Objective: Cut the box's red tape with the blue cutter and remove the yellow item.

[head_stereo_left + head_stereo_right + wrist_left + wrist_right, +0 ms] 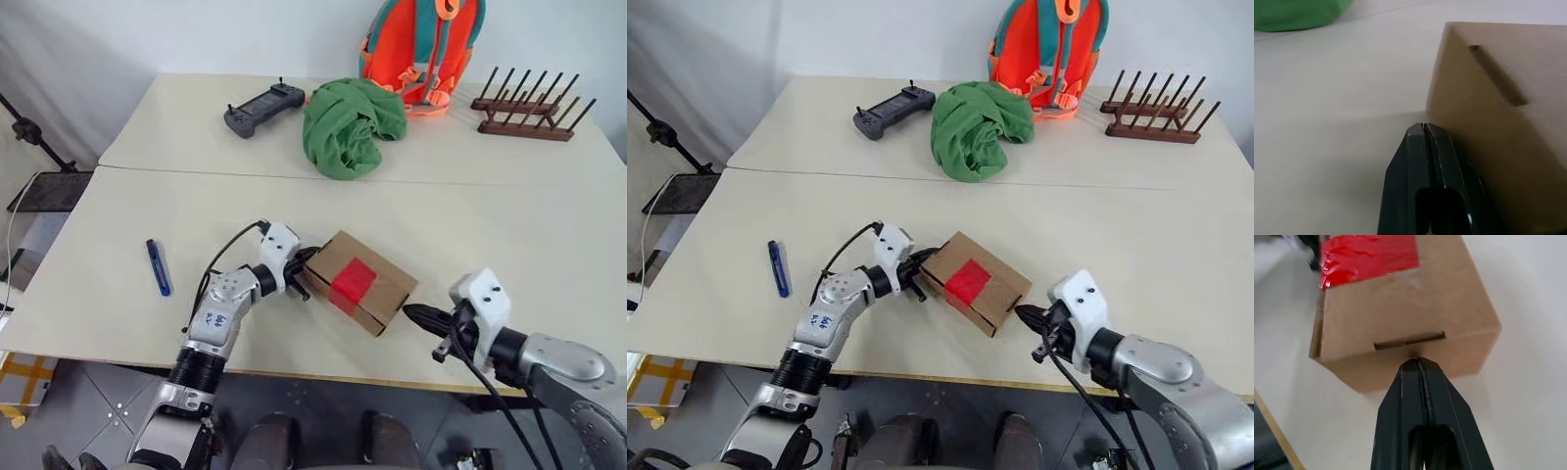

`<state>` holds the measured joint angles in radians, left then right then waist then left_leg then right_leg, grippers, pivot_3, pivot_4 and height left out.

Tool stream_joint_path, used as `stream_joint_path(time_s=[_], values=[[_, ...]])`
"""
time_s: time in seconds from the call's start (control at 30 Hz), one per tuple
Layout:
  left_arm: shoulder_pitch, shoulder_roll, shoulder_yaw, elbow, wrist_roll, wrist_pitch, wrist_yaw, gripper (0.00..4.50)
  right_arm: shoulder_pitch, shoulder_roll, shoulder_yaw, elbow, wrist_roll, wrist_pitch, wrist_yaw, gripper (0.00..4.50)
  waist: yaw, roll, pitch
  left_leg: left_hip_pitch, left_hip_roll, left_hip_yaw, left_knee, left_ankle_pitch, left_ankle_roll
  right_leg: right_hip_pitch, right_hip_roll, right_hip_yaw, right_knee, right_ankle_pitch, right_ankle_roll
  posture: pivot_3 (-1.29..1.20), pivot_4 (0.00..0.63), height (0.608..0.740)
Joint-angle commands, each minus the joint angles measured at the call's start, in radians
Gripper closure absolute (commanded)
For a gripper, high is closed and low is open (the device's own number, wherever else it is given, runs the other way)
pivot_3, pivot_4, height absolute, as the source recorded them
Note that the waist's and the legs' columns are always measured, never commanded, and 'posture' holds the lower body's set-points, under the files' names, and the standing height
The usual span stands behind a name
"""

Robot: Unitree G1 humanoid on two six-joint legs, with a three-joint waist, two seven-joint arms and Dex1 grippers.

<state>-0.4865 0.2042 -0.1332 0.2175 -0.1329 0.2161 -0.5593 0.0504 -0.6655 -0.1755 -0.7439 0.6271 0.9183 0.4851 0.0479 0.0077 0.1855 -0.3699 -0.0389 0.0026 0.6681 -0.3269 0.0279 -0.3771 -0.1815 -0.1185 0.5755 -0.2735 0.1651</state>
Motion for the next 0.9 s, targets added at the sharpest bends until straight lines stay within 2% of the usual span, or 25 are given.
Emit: stream_joint_path(time_s=[0.03,0.2,0.37,0.6,0.77,0.9], values=[[-0.016,-0.018,-0.024,-0.026,-0.018,-0.007,-0.048,4.47,-0.062,0.026,0.029,0.026,-0.020,-0.037,-0.019,4.49,0.001,0.000,0.000,0.000,0.000,0.000,0.000,0.000,0.000,0.000,0.000,0.000,0.000,0.000,0.000,0.00,0.150,0.740],[0.005,-0.015,-0.036,-0.073,-0.031,0.019,-0.080,4.47,-0.134,0.056,0.038,0.096,-0.056,-0.059,-0.035,4.49,0.003,-0.001,0.001,0.000,0.000,0.000,0.000,0.000,0.000,0.000,0.000,0.000,0.000,0.000,0.000,0.00,0.150,0.740],[0.066,0.025,-0.082,-0.227,-0.079,0.120,-0.174,4.47,-0.333,0.107,0.103,0.316,-0.157,-0.152,-0.029,4.49,-0.013,-0.001,0.001,0.000,0.000,0.001,0.001,0.000,0.000,0.000,0.000,0.002,0.000,0.000,0.000,0.00,0.150,0.740],[0.103,0.063,-0.128,-0.376,-0.129,0.258,-0.271,4.47,-0.490,0.199,0.170,0.525,-0.285,-0.299,-0.020,4.49,-0.023,-0.001,0.001,0.000,0.000,0.001,0.000,0.000,-0.001,0.000,0.000,0.000,0.002,0.000,0.000,0.00,0.150,0.740],[0.116,0.097,-0.057,-0.405,-0.125,0.300,-0.241,4.47,-0.534,0.196,0.112,0.560,-0.344,-0.350,-0.056,4.49,-0.025,-0.001,0.001,0.000,0.000,0.001,0.000,0.000,-0.001,-0.001,0.001,0.000,0.002,0.000,0.000,0.00,0.150,0.740],[0.129,0.155,-0.004,-0.401,-0.128,0.311,-0.240,4.47,-0.547,0.153,0.048,0.553,-0.371,-0.363,-0.076,4.49,-0.025,-0.001,0.001,0.000,0.001,0.001,0.000,0.000,-0.001,-0.001,0.001,0.001,0.002,0.000,0.000,0.00,0.150,0.740]])
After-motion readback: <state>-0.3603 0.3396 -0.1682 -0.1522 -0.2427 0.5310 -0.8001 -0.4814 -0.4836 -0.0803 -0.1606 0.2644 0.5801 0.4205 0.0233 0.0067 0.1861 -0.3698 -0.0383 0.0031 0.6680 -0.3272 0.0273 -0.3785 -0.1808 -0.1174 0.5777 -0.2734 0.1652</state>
